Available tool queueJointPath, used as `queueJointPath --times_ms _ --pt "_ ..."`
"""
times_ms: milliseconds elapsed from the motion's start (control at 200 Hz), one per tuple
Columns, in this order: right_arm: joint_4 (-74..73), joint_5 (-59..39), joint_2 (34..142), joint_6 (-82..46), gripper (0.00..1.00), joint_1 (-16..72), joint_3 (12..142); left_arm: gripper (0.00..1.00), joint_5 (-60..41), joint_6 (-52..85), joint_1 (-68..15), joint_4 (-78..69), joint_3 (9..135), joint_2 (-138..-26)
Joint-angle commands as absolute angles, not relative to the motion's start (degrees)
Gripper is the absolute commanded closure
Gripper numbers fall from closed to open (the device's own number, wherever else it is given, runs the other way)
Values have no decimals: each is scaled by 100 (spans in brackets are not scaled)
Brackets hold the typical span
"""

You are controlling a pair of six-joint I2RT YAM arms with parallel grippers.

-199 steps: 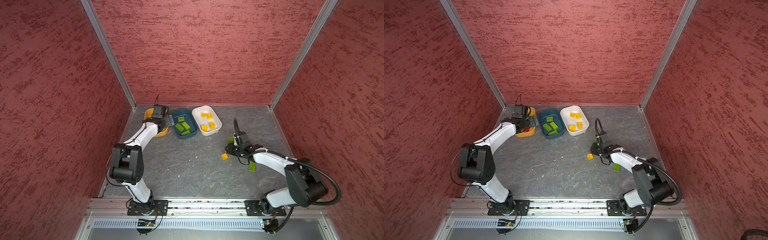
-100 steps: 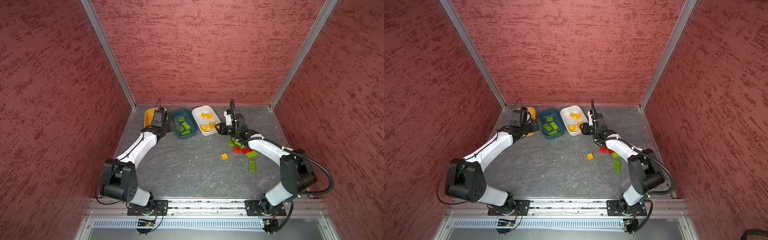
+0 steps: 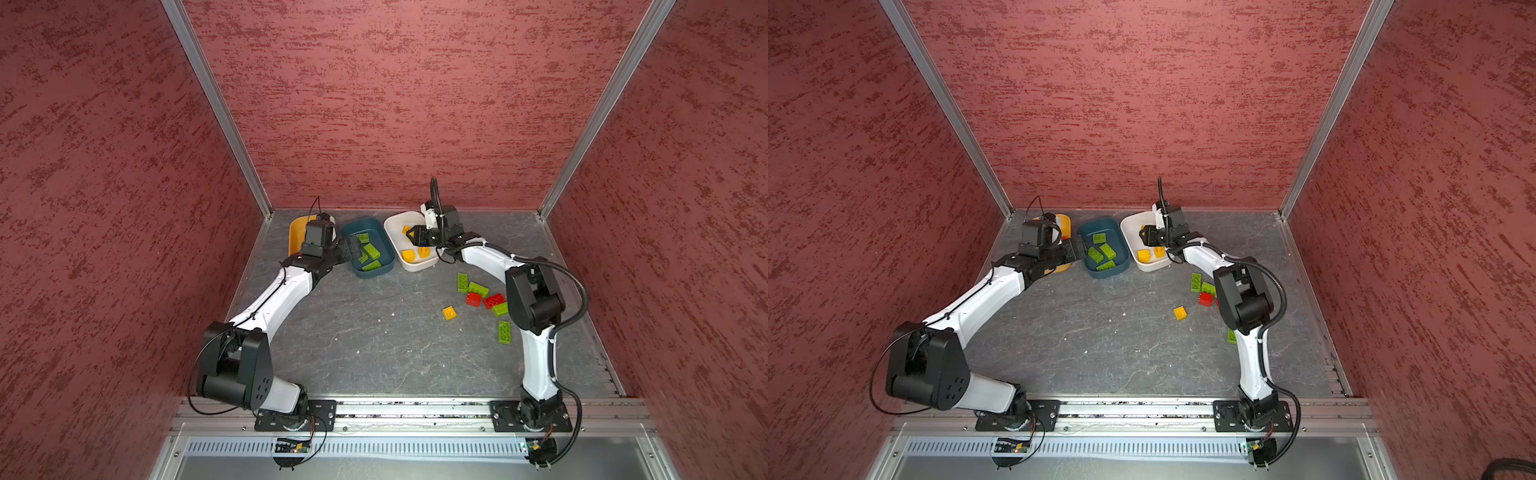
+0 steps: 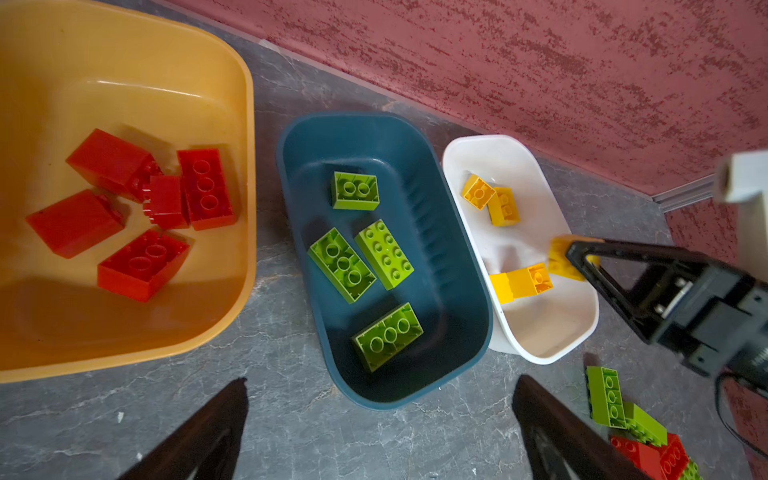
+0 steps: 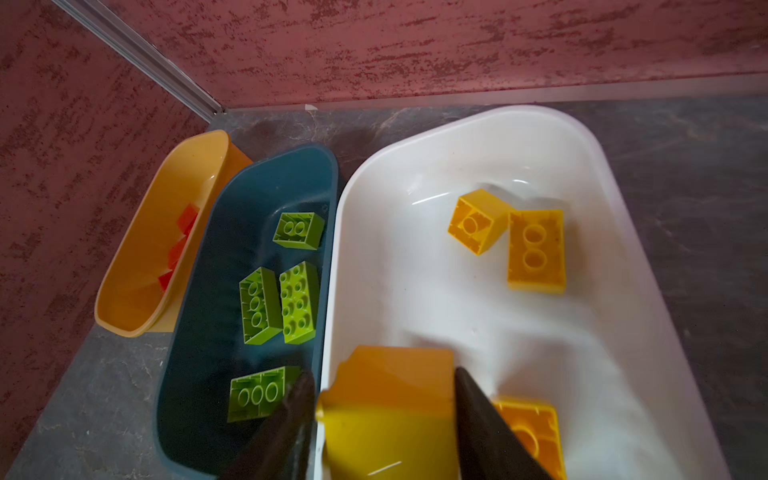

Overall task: Sort the legos into containers by color
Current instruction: 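Carry the yellow brick with the right gripper into the white tub and release, then move the right gripper back over a small yellow 2x2 brick on the table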

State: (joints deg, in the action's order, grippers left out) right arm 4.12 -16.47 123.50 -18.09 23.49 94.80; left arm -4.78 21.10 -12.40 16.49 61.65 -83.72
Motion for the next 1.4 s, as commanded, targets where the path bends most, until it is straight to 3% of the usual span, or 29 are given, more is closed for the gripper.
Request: queueJointPath --times_ms 0,200,521,756,1097,1252,1397 --pt "527 -1676 12563 -1611 35 2382 10021 1 -616 2059 -1322 1554 6223 -8489" --pt "669 -1635 11873 -1358 27 2382 9489 1 -693 1958 -1430 1595 6336 -8657" --pt "641 -1532 9101 -1527 21 2384 5952 1 -582 1995 -1778 1315 6536 -9043" --pt "980 -1429 7735 -1986 21 2394 4422 1 -363 1913 -2029 1334 6852 -9287" --pt "1825 -792 8030 -1788 21 2677 4224 1 -181 1960 -2089 1362 6925 -9334" --pt "2109 -799 8508 -1570 28 2869 4453 1 -135 1951 -2097 1384 6899 -9315" --pt "2316 -125 8783 -1573 33 3200 4632 0 -114 1967 -2093 1411 6882 -9352"
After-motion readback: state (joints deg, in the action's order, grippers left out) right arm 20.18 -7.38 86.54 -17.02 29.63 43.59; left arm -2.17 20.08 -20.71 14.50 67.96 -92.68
